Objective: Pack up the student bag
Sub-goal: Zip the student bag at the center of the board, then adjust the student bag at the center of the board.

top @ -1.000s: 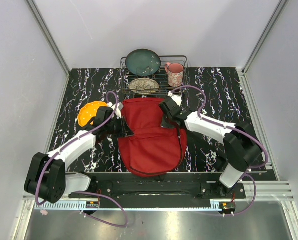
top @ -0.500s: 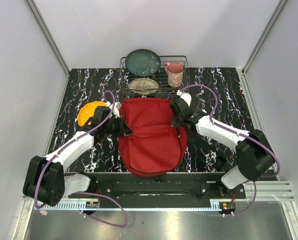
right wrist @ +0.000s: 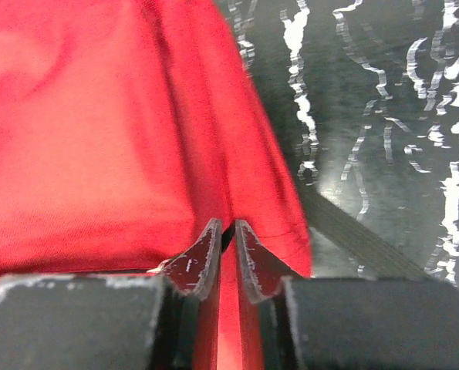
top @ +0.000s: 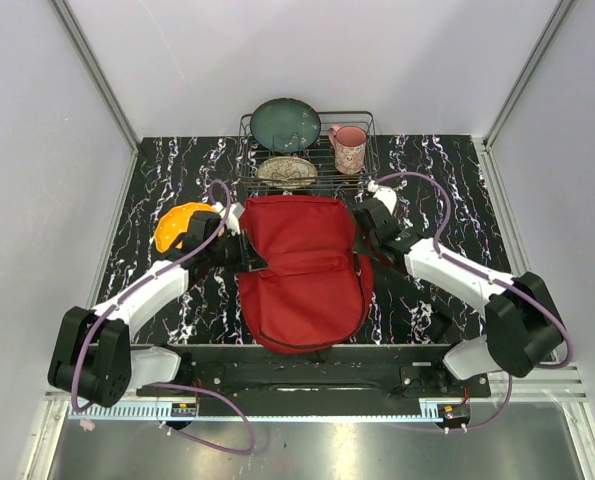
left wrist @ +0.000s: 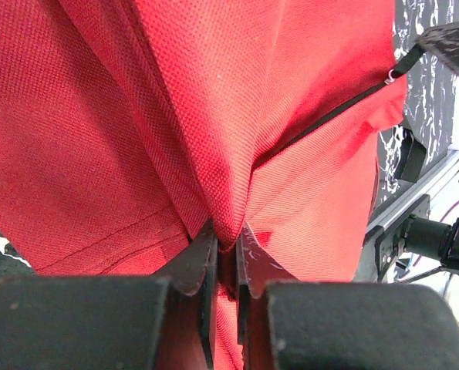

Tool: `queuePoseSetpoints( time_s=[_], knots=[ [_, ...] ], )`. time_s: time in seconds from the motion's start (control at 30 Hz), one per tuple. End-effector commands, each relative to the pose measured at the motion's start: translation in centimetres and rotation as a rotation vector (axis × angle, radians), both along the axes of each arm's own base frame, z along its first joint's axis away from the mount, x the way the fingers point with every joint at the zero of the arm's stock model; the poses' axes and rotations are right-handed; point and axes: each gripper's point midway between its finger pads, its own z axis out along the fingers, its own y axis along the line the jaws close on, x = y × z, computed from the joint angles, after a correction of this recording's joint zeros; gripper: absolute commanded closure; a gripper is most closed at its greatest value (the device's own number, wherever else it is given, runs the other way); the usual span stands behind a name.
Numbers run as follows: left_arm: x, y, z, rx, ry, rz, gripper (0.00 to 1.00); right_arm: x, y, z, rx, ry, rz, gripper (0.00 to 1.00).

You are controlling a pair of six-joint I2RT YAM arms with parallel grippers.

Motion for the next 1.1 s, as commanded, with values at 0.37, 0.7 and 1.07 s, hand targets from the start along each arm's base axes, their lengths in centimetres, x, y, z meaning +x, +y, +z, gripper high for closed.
queuePoseSetpoints(
  time_s=[0.37,0.7,1.07],
  knots=[
    [4.9,-7.1,2.7,-0.031,-0.043,-0.154,0.98,-0.8,-7.3,3.2,0.003,-0.174,-0.265,0.28],
    [6.3,-7.0,3.1,0.042,-0.051,-0.103,0.49,-0.8,-8.4,0.4,0.086,-0.064,-0.312,0.15],
    [4.7,2.2,8.7,0.226,-0.299,0.214,0.01,1.2,-12.7,0.1,0.057,-0.055,-0.471,0.06]
  ],
)
